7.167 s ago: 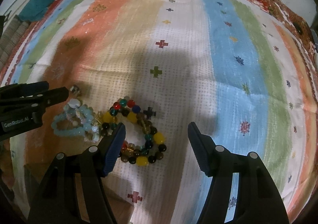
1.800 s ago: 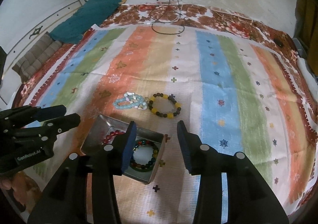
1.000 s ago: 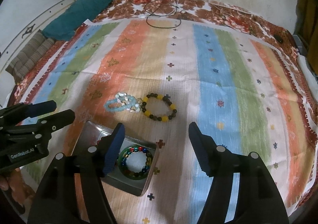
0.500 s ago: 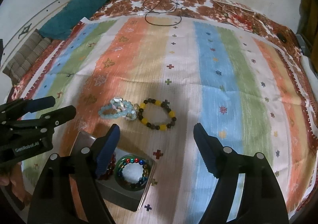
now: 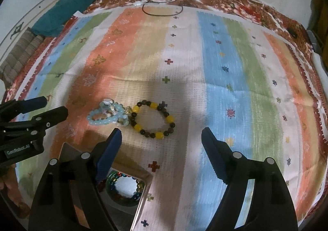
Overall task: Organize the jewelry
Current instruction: 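Move the left tool to the light blue bracelet while the right approaches the yellow-black bracelet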
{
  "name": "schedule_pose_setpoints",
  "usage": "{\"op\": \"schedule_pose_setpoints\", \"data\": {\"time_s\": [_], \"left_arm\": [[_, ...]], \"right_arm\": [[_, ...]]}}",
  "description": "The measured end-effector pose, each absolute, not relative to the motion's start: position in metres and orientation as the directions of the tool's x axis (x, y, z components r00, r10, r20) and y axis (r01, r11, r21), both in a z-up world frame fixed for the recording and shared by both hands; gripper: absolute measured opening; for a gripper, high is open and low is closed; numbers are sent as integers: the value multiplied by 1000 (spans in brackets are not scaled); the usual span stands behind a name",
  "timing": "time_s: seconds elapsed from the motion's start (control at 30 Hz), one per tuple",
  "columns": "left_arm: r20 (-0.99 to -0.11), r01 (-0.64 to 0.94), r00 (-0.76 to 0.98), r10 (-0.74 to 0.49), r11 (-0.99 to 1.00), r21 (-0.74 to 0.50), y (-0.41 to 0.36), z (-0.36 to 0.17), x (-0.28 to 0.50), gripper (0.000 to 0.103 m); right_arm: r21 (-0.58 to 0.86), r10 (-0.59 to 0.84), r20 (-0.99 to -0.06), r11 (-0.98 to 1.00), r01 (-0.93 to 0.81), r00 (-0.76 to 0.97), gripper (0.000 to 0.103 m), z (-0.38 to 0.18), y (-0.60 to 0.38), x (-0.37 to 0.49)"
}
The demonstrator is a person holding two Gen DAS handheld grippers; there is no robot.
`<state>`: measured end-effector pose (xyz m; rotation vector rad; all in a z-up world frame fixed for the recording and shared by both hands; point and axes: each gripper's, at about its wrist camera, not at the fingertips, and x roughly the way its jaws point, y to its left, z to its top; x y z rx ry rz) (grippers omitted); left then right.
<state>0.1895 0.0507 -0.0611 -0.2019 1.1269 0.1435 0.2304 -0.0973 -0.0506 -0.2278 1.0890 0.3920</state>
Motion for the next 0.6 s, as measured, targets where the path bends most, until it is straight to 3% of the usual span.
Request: {"op": "schedule_pose_setpoints", "data": {"time_s": [0.6], "left_arm": [[-935,-223,354,-6,971,-90,63,-96,223,70]], "right_arm": [[-3,164,-920,904,-427,355,80,-76,-87,255]]}}
